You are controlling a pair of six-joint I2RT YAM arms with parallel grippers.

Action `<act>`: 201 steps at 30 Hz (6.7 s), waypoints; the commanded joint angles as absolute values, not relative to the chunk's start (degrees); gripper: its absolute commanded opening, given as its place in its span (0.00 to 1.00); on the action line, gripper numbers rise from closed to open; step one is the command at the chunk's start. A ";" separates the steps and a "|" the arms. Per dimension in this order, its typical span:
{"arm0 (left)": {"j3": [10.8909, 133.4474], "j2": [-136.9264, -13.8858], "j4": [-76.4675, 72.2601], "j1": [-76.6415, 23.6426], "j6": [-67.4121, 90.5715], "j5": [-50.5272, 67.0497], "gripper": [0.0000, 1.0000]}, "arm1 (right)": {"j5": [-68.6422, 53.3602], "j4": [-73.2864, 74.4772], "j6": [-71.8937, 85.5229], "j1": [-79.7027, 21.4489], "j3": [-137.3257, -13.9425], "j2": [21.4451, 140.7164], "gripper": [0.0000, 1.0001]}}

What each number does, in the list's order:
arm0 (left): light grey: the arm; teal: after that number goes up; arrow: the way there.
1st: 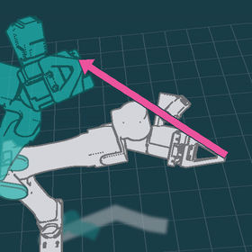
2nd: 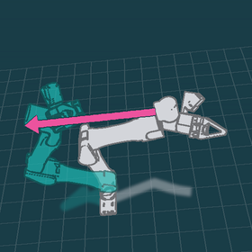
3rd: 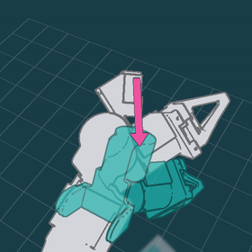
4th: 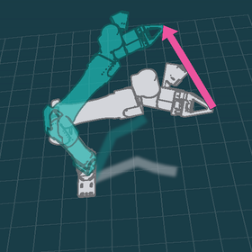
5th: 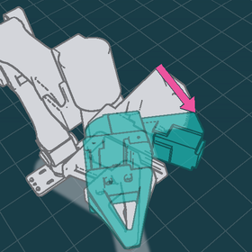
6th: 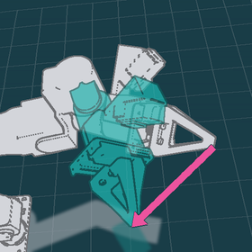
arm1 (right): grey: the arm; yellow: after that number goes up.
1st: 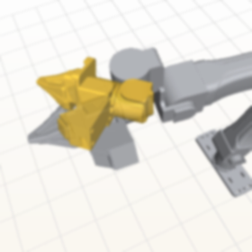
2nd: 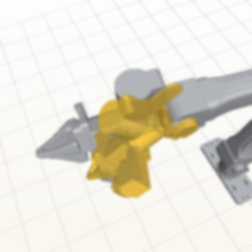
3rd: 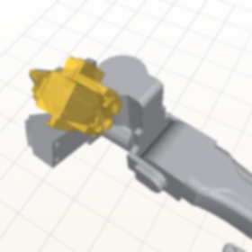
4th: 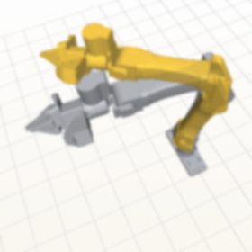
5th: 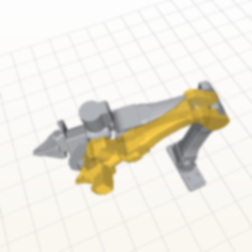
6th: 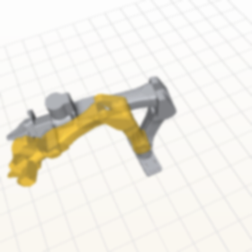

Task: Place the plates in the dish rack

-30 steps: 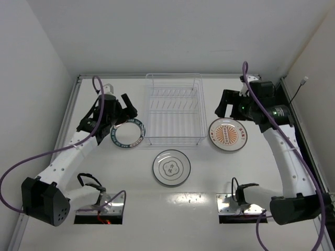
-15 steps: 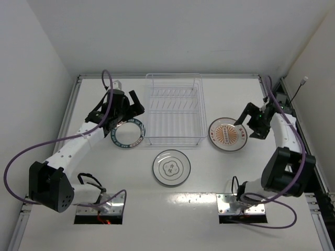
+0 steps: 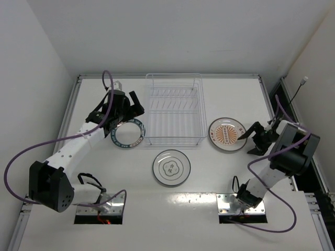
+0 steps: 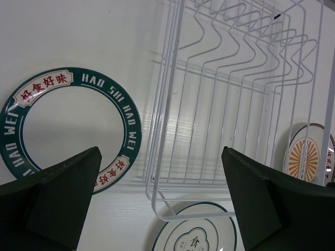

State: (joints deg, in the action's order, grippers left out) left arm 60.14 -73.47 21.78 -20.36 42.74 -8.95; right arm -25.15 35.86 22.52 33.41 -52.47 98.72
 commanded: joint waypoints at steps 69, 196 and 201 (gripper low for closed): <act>70.58 -67.32 38.67 -22.59 39.90 -22.94 1.00 | 29.07 57.03 35.43 -15.72 -128.05 119.61 0.00; 74.89 -55.20 59.06 -20.13 36.56 -20.30 1.00 | -8.00 -50.81 78.84 -45.88 8.70 91.15 0.12; 74.88 -53.79 59.59 -20.13 36.04 -21.36 1.00 | -8.00 -24.41 75.95 -48.24 3.88 74.26 0.00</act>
State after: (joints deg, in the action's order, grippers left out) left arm 75.09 -54.43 58.89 -20.58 37.10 -20.82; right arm -11.27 -43.72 79.75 -46.37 -3.79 83.42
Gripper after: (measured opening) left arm 1.000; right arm 0.023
